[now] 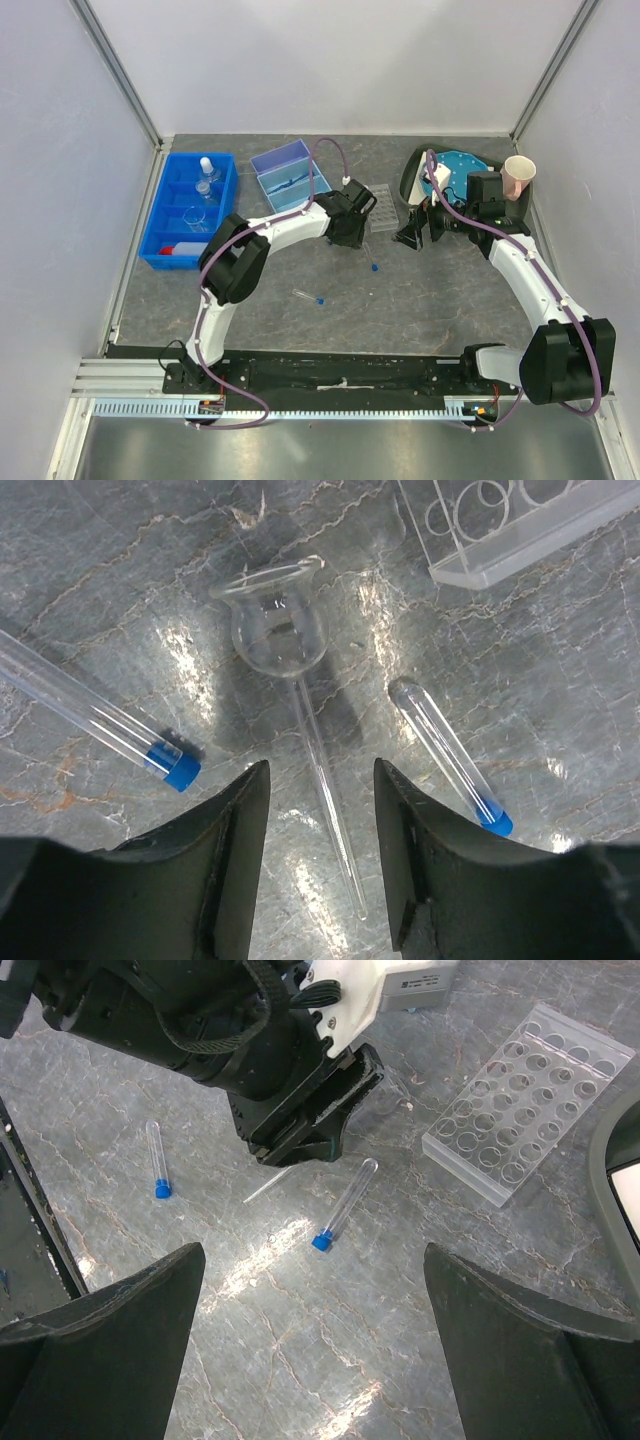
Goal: Organize the chemistry lab equipment
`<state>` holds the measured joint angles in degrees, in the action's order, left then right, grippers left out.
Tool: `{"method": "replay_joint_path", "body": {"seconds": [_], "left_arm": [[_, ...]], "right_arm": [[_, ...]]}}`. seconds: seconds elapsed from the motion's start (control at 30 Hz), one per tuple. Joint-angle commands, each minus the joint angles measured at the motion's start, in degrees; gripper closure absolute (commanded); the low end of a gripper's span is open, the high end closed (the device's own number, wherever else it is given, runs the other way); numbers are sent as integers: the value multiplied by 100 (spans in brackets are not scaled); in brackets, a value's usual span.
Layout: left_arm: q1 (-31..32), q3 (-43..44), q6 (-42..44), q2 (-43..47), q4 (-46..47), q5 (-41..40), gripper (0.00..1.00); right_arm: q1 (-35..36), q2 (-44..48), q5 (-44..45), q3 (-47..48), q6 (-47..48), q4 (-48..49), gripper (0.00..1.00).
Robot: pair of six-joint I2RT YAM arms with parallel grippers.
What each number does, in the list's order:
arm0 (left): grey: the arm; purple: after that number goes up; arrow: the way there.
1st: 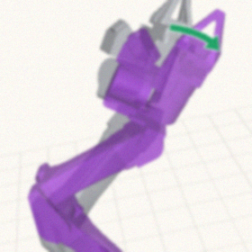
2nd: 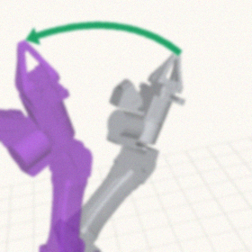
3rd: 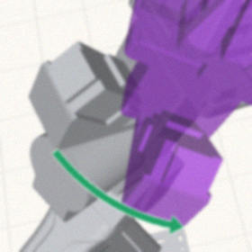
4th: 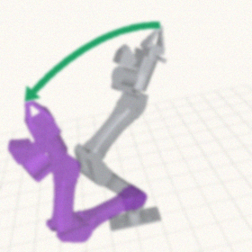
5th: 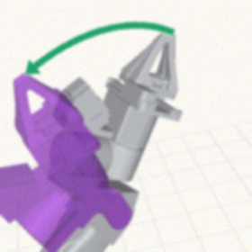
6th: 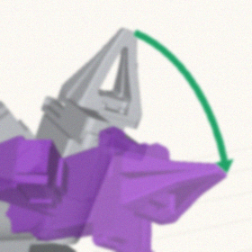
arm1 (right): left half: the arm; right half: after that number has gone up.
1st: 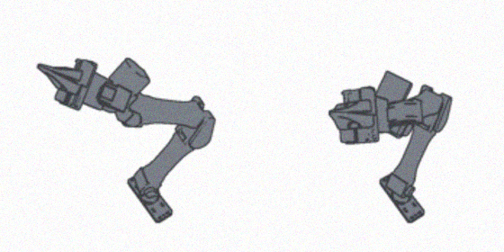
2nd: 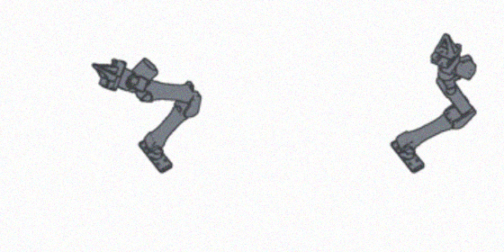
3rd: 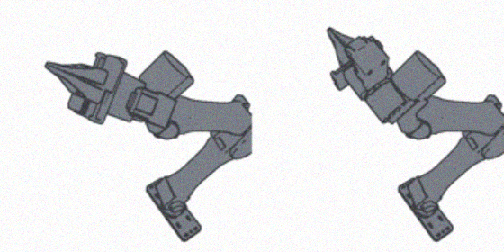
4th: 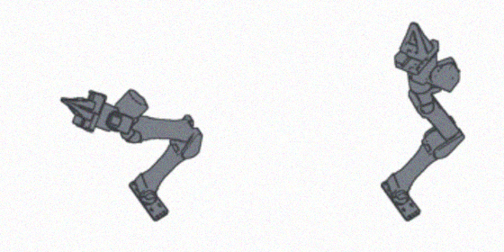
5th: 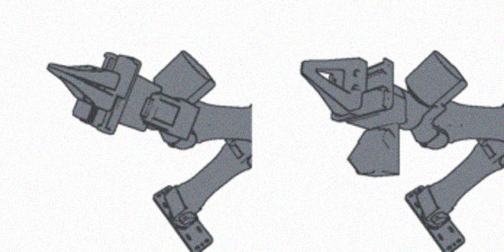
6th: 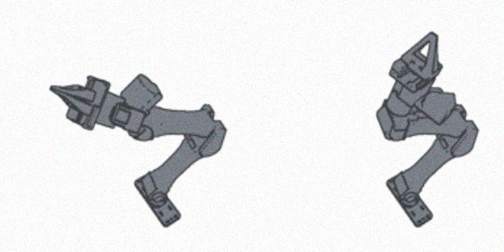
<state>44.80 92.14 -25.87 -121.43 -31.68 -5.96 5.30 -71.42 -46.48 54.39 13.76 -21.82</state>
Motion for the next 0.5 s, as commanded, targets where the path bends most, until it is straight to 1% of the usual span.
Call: {"method": "replay_joint_path", "body": {"seconds": [0.0, 0.1, 0.2, 0.33, 0.4, 0.47], "left_arm": [[47, 349, 82, -153, -93, -292, 48], [56, 436, 82, -232, -128, -380, 51], [73, 551, 82, -346, -233, -547, 56], [91, 612, 82, -443, -242, -565, 57], [99, 639, 73, -496, -242, -521, 62], [117, 665, 56, -522, -251, -477, 65]], "right_arm": [[-3, 40, -54, 80, 118, 64, 2], [-11, 23, -45, 72, 127, 56, 2], [-11, 14, -37, 80, 144, 47, 2], [-3, 5, -28, 80, 145, 47, 2], [-11, -12, -28, 89, 153, 38, 2], [-20, -21, -19, 89, 162, 38, 2]]}}
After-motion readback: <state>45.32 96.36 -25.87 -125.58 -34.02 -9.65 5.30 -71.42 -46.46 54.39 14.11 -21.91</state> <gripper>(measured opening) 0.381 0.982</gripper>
